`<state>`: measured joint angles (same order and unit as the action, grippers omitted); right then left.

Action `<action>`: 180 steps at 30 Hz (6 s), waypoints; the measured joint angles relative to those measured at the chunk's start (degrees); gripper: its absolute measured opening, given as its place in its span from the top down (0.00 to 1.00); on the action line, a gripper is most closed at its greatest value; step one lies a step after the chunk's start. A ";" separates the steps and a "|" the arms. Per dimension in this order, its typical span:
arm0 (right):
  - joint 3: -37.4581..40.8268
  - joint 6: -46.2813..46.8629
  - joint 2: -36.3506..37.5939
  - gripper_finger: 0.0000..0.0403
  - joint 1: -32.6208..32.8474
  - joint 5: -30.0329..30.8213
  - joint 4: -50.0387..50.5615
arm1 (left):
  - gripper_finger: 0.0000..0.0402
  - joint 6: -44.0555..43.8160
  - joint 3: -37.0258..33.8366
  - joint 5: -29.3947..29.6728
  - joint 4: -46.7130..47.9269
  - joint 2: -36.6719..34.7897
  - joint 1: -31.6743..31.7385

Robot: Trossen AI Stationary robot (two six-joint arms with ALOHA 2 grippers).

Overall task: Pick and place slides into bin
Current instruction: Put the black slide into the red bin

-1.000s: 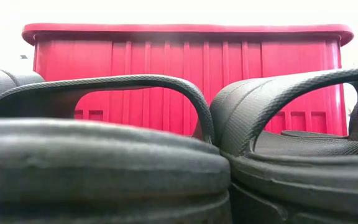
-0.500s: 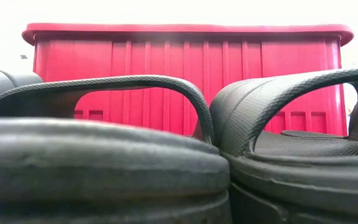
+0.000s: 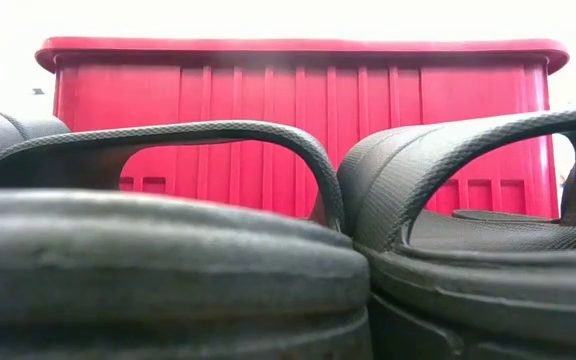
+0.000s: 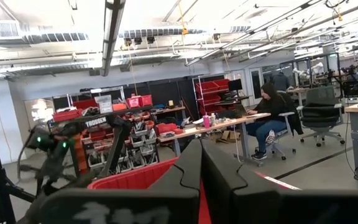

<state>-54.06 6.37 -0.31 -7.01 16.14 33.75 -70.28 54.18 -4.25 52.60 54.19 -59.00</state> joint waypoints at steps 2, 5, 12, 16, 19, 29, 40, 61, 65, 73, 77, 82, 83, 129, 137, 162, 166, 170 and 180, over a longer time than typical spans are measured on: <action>0.00 0.02 -0.01 1.00 0.00 0.00 -0.01 | 1.00 2.24 4.07 5.59 4.23 0.01 0.00; 0.00 0.02 0.00 1.00 0.00 0.00 -0.01 | 1.00 7.42 10.77 15.41 8.94 0.07 0.00; 0.00 0.02 0.00 1.00 0.00 0.00 -0.01 | 1.00 24.10 25.49 35.31 12.88 0.04 0.26; 0.00 0.03 0.00 1.00 0.00 0.02 0.01 | 1.00 36.86 32.35 42.90 13.14 0.04 3.09; 0.00 0.03 -0.01 1.00 0.00 0.02 0.01 | 1.00 48.94 36.94 45.73 13.24 0.02 7.67; 0.00 -0.34 -0.01 1.00 0.00 0.17 -0.01 | 1.00 84.53 49.59 38.17 1.56 -0.40 27.82; 0.95 -4.19 -0.01 1.00 0.00 0.24 -0.05 | 1.00 100.08 64.58 23.44 -3.32 10.82 47.48; 1.25 -5.18 -0.01 1.00 0.00 0.09 4.99 | 1.00 89.75 67.94 -47.96 16.80 37.71 91.81; 1.25 -5.15 -0.01 1.00 0.00 0.15 6.73 | 1.00 97.91 67.97 -47.56 27.72 39.83 92.20; 1.25 -5.53 -0.01 1.00 0.00 0.58 6.83 | 1.00 114.99 65.71 -39.12 37.32 42.88 93.98; 1.25 -5.30 -0.01 1.00 -0.02 0.60 6.83 | 1.00 116.35 65.00 -34.94 37.40 43.59 96.21; 1.25 -5.16 -0.01 1.00 -0.02 0.75 6.83 | 1.00 117.03 61.31 -33.68 37.31 44.23 97.66; 1.25 -5.14 -0.01 1.00 -0.02 1.22 6.83 | 1.00 117.32 59.99 -33.66 37.49 44.29 97.61; 1.25 -4.12 -0.01 1.00 -0.02 2.26 6.83 | 1.00 126.31 18.68 -35.25 24.28 44.81 94.14; 1.25 -4.04 -0.01 1.00 -0.02 2.25 6.83 | 1.00 122.59 14.53 -32.39 16.49 44.81 93.77; 1.25 -4.02 -0.01 1.00 -0.02 2.05 6.83 | 0.83 110.03 13.79 -23.13 10.66 44.81 93.98; 1.25 -4.02 -0.01 1.00 -0.02 2.05 6.83 | 0.83 109.27 13.79 -23.59 10.67 44.81 93.96; 1.25 -4.02 -0.01 1.00 -0.02 1.96 6.83 | 0.78 108.67 13.79 -26.42 10.69 44.81 94.01; 1.25 -4.02 -0.01 1.00 -0.01 1.79 6.83 | 0.41 107.65 13.79 -22.86 10.54 44.81 93.96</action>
<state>-52.82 2.35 -0.32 -7.02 17.93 40.58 37.38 67.96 -27.11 63.14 99.00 34.96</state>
